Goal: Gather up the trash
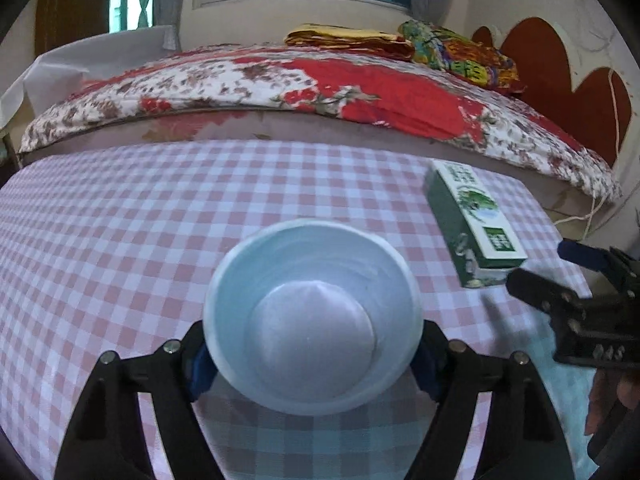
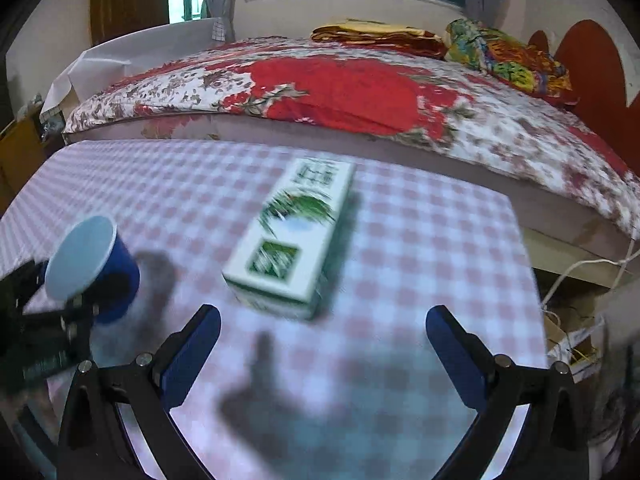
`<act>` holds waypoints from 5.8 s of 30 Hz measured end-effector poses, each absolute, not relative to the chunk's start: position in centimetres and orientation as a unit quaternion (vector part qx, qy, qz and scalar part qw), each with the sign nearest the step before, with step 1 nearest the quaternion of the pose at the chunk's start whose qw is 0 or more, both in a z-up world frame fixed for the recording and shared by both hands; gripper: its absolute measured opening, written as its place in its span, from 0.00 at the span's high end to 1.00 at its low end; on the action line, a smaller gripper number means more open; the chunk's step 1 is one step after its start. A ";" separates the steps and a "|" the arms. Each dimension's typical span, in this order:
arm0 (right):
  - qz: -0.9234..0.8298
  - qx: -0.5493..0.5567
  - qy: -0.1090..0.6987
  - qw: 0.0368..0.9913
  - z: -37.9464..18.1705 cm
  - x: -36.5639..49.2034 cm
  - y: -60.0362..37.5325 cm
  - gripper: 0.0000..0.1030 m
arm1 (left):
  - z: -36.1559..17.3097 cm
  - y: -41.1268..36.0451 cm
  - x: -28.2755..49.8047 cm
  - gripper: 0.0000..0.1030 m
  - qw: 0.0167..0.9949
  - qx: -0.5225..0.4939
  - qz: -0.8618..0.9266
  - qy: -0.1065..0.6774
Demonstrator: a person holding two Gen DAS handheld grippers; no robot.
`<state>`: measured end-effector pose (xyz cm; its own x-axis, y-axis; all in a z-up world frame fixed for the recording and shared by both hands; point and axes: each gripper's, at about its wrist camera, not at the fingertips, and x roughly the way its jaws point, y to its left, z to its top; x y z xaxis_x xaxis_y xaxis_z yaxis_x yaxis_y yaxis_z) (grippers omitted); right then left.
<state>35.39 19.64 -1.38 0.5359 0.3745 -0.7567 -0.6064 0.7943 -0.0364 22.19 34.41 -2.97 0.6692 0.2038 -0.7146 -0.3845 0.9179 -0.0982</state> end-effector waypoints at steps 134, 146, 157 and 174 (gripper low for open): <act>0.045 -0.133 0.536 0.832 -15.6 10.8 -33.0 0.00 | -14.8 -14.1 13.6 0.04 0.819 0.008 -0.215 0.532; -0.013 -0.061 0.537 0.841 -14.6 10.2 -35.3 0.00 | -13.7 -14.5 11.8 0.04 0.836 0.033 -0.191 0.514; -0.003 -0.060 0.510 0.858 -11.0 9.3 -34.1 0.00 | -9.2 -13.8 9.5 0.04 0.859 0.024 -0.192 0.474; 0.046 -0.058 0.441 0.894 -2.7 7.5 -29.2 0.00 | -2.8 -8.3 7.6 0.04 0.896 0.005 -0.147 0.418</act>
